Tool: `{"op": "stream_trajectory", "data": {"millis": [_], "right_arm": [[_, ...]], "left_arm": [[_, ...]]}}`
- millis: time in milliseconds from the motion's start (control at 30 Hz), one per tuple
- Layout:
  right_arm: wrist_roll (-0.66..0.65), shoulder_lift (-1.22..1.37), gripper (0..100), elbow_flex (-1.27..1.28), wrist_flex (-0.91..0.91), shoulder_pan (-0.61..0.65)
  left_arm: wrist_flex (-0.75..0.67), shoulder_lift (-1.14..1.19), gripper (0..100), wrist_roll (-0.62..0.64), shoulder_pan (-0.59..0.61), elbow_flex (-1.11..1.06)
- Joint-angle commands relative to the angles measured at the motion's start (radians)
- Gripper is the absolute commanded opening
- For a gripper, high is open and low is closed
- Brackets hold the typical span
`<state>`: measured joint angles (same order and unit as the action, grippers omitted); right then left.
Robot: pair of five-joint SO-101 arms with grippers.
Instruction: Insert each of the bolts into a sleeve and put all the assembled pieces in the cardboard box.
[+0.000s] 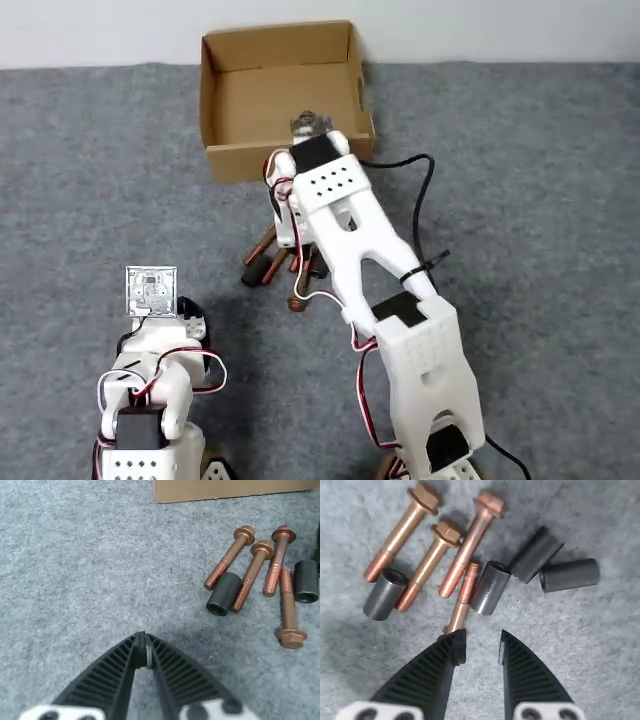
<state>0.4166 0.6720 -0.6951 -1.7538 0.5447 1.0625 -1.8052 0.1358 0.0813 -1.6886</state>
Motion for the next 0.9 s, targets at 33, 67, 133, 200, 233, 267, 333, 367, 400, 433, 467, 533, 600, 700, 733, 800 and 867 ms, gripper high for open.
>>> {"op": "stream_trajectory", "data": {"millis": [33,67,133,200,233,267,333,367,400,433,467,533,600,700,733,800,867], "right_arm": [[0.012,0.022,10.6,0.000,0.007,0.008],[0.012,0.028,10.6,0.000,0.015,0.005],[0.012,0.038,10.6,0.000,0.025,-0.004],[0.012,0.044,10.6,0.000,0.045,-0.010],[0.012,0.047,10.5,0.000,0.053,-0.012],[0.012,0.053,10.5,0.000,0.064,-0.013],[0.012,0.067,10.5,0.000,0.081,-0.019],[0.012,0.076,10.5,0.000,0.091,-0.022],[0.011,0.084,10.5,0.000,0.102,-0.024],[0.009,0.091,10.5,0.000,0.114,-0.030],[0.009,0.101,10.5,0.000,0.127,-0.039],[0.008,0.117,10.5,0.000,0.148,-0.054],[0.006,0.131,10.5,0.000,0.159,-0.073],[0.006,0.157,10.5,0.000,0.160,-0.085],[0.006,0.166,10.5,0.000,0.159,-0.085],[0.006,0.185,10.5,0.000,0.151,-0.085],[0.008,0.200,10.5,0.000,0.148,-0.081]], "left_arm": [[0.006,0.000,0,0.008,0.006,0.004],[0.006,0.000,0,0.008,0.006,0.004],[0.006,0.000,0,0.008,0.006,0.004],[0.006,0.000,0,0.008,0.006,0.004],[0.006,0.000,0,0.008,0.006,0.004],[0.006,0.000,0,0.008,0.006,0.004],[0.006,0.000,0,0.008,0.006,0.004],[0.006,0.000,0,0.008,0.006,0.004],[0.006,0.000,0,0.008,0.006,0.004],[0.006,0.000,0,0.008,0.006,0.004],[0.006,-0.002,0,0.008,0.006,0.004],[0.006,-0.002,0,0.008,0.006,0.004],[0.006,-0.002,0,0.008,0.006,0.004],[0.006,-0.002,0,0.008,0.006,0.004],[0.006,-0.002,0,0.008,0.006,0.004],[0.006,-0.002,0,0.008,0.006,0.004],[0.006,-0.002,0,0.008,0.006,0.004]]}}
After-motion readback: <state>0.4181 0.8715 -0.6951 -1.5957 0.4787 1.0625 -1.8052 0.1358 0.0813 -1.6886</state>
